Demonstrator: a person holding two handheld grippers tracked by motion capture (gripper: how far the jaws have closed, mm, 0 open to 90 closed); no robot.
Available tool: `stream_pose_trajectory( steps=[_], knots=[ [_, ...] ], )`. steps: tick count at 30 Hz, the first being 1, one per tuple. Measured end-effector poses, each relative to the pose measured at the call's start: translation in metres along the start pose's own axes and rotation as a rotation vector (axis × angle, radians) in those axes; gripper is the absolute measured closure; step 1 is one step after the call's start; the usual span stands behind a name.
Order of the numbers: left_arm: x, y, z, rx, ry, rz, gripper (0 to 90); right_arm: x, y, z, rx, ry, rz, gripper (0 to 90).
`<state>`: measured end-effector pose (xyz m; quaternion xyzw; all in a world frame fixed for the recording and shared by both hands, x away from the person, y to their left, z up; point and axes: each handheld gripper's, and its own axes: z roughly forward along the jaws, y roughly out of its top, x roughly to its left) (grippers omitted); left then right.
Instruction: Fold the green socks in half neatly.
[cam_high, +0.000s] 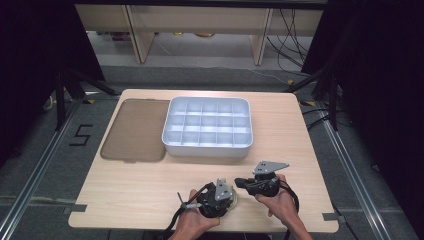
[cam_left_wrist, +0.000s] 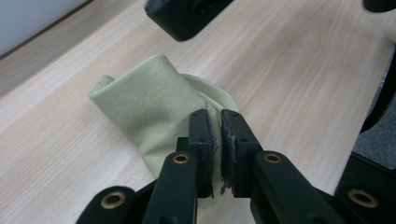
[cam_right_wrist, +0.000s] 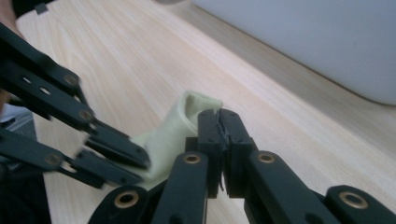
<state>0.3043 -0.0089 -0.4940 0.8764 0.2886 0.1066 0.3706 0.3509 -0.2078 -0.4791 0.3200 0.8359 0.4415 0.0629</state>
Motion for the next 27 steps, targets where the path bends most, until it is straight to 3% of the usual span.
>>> stream_pose_trajectory(
  steps=[1,6,7,11,13,14,15,17,21,23,25,27],
  knots=[
    [0.000,0.000,0.001,0.001,0.001,0.003,82.5,0.003,0.001,-0.001,0.003,0.009,0.015,88.2],
    [0.000,0.000,0.002,0.008,0.008,0.012,82.3,0.008,0.005,0.002,-0.010,0.036,-0.010,88.3],
    [-0.001,0.000,0.002,0.008,0.012,-0.003,82.3,0.010,0.005,0.004,-0.015,0.038,-0.002,88.3],
    [-0.001,0.000,0.002,0.004,0.006,0.010,82.1,0.013,0.008,0.009,0.003,0.054,-0.021,88.3],
    [-0.002,0.000,0.002,0.004,0.004,-0.006,82.0,0.016,0.008,0.011,0.001,0.055,-0.008,88.2],
    [-0.001,0.000,0.002,0.004,0.005,0.012,82.0,0.014,0.009,0.012,0.007,0.057,-0.030,88.3],
    [-0.001,0.000,0.002,0.001,0.004,0.012,82.0,0.017,0.009,0.014,0.012,0.062,-0.004,88.3],
    [-0.002,0.000,0.002,0.002,0.004,0.013,81.7,0.017,0.009,0.019,0.028,0.070,-0.026,88.2],
    [-0.001,0.000,0.002,0.007,0.007,0.017,81.1,0.016,0.007,0.026,0.055,0.046,-0.053,88.3],
    [-0.001,-0.001,0.003,-0.003,0.000,-0.014,80.4,0.014,0.004,0.029,0.076,0.027,-0.055,88.3],
    [0.000,-0.001,0.002,0.000,-0.011,-0.003,78.7,0.011,0.001,0.031,0.102,0.007,-0.057,88.8],
    [0.000,-0.001,0.001,-0.003,-0.015,-0.021,77.1,0.010,0.000,0.032,0.101,0.001,-0.068,89.2]
  ],
)
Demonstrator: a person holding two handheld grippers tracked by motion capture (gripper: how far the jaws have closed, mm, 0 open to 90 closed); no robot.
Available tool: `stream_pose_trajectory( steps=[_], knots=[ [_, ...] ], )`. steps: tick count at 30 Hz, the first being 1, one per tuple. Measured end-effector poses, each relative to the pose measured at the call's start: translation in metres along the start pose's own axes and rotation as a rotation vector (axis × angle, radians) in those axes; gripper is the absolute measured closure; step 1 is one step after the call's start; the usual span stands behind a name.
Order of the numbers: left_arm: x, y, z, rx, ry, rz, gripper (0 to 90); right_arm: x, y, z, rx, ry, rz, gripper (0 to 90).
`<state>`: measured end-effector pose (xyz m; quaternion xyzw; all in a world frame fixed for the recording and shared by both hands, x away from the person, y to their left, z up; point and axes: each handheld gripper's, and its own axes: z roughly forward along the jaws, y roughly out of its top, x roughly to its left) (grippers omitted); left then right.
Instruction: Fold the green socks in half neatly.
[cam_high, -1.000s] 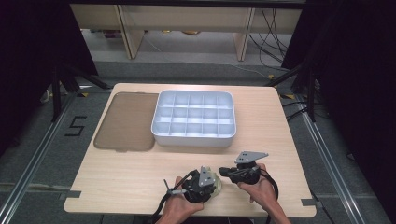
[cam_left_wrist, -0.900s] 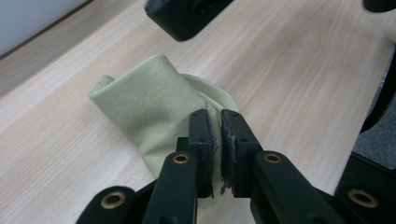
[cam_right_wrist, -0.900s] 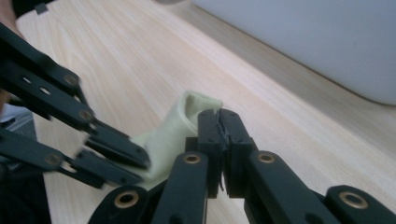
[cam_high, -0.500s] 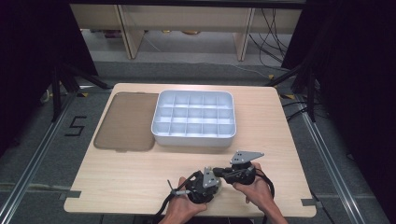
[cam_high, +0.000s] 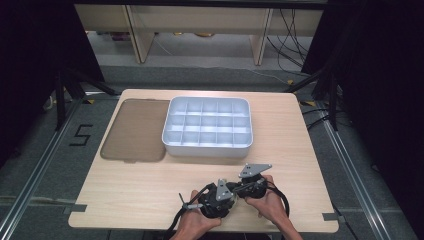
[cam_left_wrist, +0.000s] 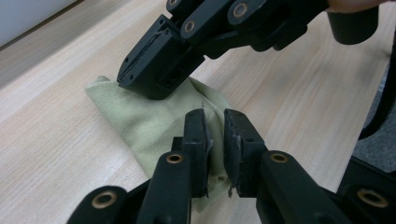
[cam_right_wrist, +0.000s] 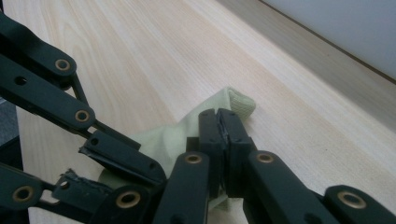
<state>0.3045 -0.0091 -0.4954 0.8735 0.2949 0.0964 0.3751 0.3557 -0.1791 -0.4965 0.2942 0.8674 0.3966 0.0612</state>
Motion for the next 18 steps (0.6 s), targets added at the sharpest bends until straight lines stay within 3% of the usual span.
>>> stream_pose_trajectory(
  steps=[3,6,9,11,12,17,18],
  knots=[
    [0.002,0.001,-0.004,-0.021,-0.017,-0.012,75.3,0.001,0.000,0.000,0.008,-0.001,-0.001,89.2],
    [0.008,0.004,-0.018,-0.092,-0.063,-0.074,70.0,0.001,0.000,0.001,0.008,-0.001,-0.007,89.2],
    [0.012,0.008,-0.026,-0.106,-0.085,-0.078,69.2,0.001,0.000,0.001,0.011,0.004,0.001,89.2],
    [0.016,0.009,-0.033,-0.112,-0.078,-0.079,69.7,0.001,0.000,0.000,0.011,0.005,0.003,89.2],
    [0.017,0.009,-0.035,-0.120,-0.086,-0.079,71.4,0.000,0.000,0.001,0.006,0.003,-0.015,89.2],
    [0.017,0.001,-0.032,-0.074,-0.087,-0.076,74.3,0.001,0.000,0.001,0.008,0.000,-0.005,89.2],
    [0.016,-0.001,-0.030,-0.058,-0.093,-0.061,74.4,0.001,0.000,0.001,0.010,0.003,-0.002,89.2]
  ],
)
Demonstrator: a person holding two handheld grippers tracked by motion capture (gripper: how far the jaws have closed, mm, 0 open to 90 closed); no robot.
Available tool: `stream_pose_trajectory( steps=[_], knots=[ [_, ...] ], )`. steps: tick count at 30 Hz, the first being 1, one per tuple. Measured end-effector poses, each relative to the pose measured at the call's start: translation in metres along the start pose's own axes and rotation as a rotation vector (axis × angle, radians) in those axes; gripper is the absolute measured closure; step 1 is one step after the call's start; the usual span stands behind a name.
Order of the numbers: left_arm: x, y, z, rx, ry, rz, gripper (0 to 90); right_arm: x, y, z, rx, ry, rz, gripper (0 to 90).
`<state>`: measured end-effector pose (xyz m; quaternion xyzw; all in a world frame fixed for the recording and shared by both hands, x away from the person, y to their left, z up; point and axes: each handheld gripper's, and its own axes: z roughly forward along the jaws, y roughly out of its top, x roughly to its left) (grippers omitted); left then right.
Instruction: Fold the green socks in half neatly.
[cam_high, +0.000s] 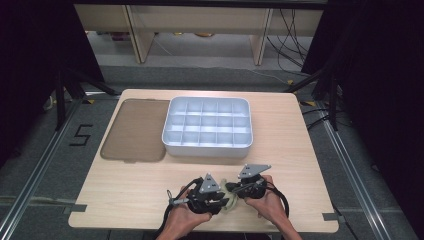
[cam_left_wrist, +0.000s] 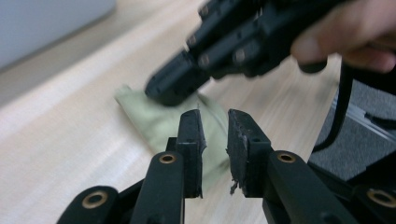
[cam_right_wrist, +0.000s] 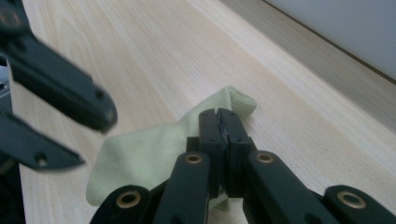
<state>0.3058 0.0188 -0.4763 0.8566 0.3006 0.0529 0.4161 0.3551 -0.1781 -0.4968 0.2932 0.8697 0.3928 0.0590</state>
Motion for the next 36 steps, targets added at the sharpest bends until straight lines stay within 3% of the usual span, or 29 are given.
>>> stream_pose_trajectory(
  steps=[2,5,6,7,12,14,19,23,27,28,30,36],
  knots=[
    [-0.002,-0.004,0.006,0.021,-0.007,-0.009,74.4,0.000,0.000,0.000,0.000,-0.002,0.000,89.2],
    [-0.004,-0.011,0.016,0.051,-0.003,0.008,76.0,0.000,0.000,0.000,-0.002,-0.005,-0.005,89.2],
    [-0.002,-0.012,0.018,0.061,0.009,0.041,76.0,0.000,0.000,0.000,-0.002,-0.003,-0.005,89.2],
    [-0.003,-0.014,0.020,0.045,0.010,0.004,77.4,0.000,0.000,0.000,-0.002,-0.002,-0.004,89.2],
    [-0.001,-0.015,0.019,0.055,0.024,0.034,78.9,0.000,0.000,0.000,-0.002,-0.004,-0.004,89.1],
    [-0.004,-0.016,0.020,0.043,0.021,0.008,78.9,0.000,0.000,0.000,-0.006,-0.007,-0.005,89.1],
    [-0.002,-0.016,0.020,0.057,0.031,0.024,78.9,0.001,0.000,-0.001,-0.007,0.000,0.011,87.4],
    [-0.002,-0.015,0.019,0.064,0.023,0.043,78.8,-0.002,0.001,-0.004,-0.039,0.008,0.029,78.5],
    [-0.003,-0.015,0.020,0.046,0.024,0.027,78.6,-0.006,0.001,-0.009,-0.047,0.004,0.082,66.2],
    [-0.002,-0.015,0.020,0.061,0.030,0.042,78.6,-0.005,0.001,-0.009,-0.044,0.002,0.118,61.1],
    [-0.002,-0.015,0.019,0.067,0.024,0.047,78.6,-0.007,0.001,-0.008,-0.048,0.000,0.102,57.6],
    [-0.004,-0.015,0.020,0.057,0.031,0.036,77.8,-0.005,0.001,0.000,0.023,0.012,0.127,46.7]
  ],
)
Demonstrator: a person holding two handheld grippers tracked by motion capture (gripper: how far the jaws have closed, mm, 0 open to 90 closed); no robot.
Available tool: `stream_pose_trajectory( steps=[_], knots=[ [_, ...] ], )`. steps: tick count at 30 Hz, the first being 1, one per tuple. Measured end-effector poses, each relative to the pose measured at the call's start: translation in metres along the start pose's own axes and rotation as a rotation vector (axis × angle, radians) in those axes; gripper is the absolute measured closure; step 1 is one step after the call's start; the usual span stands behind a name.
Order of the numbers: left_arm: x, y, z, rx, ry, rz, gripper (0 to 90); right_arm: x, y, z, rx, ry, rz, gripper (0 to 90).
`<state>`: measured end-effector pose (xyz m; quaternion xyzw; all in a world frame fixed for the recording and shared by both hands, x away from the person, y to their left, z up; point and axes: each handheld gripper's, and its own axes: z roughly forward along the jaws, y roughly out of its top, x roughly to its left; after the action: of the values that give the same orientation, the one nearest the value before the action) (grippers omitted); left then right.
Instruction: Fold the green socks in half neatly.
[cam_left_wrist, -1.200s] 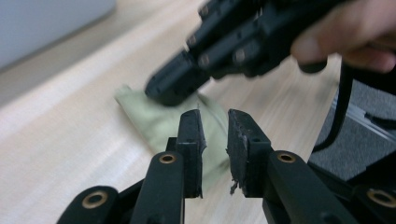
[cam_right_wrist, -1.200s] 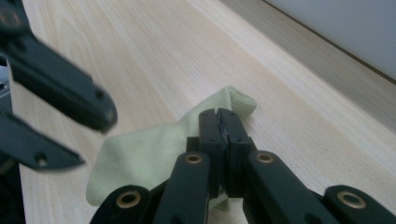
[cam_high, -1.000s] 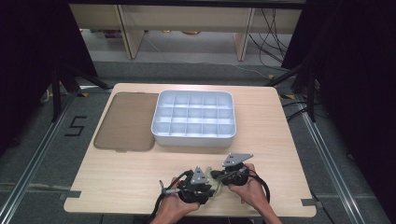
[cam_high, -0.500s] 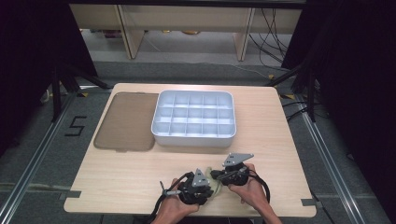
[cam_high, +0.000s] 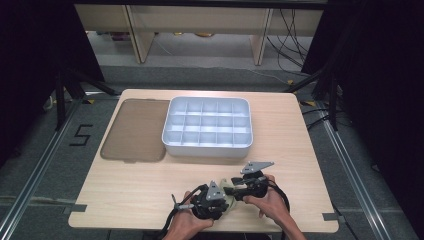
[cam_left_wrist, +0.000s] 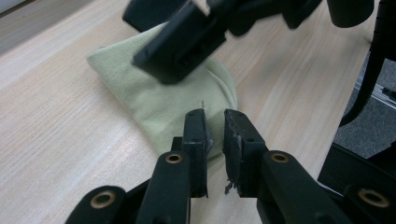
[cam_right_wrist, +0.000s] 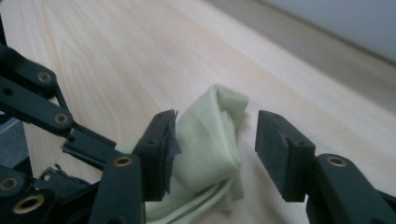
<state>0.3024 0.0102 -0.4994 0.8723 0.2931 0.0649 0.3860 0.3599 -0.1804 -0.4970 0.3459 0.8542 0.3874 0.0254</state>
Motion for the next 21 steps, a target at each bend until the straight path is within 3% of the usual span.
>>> stream_pose_trajectory(
  steps=[1,5,9,14,21],
  knots=[
    [0.0004,0.0001,-0.0004,0.005,-0.005,0.010,77.5,-0.0009,-0.0009,0.0029,0.004,-0.008,0.001,45.7],
    [-0.0012,-0.0006,0.0010,-0.008,-0.010,-0.018,76.7,-0.0026,-0.0003,0.0085,0.036,-0.019,0.009,43.6],
    [-0.0003,-0.0001,-0.0005,0.003,-0.004,0.016,76.2,-0.0027,-0.0003,0.0093,0.044,-0.012,0.023,44.6],
    [0.0000,-0.0005,-0.0008,0.001,-0.009,0.022,75.5,-0.0040,0.0002,0.0112,0.047,-0.002,0.008,47.5],
    [0.0005,-0.0001,-0.0028,0.002,-0.015,0.034,73.7,-0.0038,0.0002,0.0115,0.053,0.025,0.024,56.7]
  ],
)
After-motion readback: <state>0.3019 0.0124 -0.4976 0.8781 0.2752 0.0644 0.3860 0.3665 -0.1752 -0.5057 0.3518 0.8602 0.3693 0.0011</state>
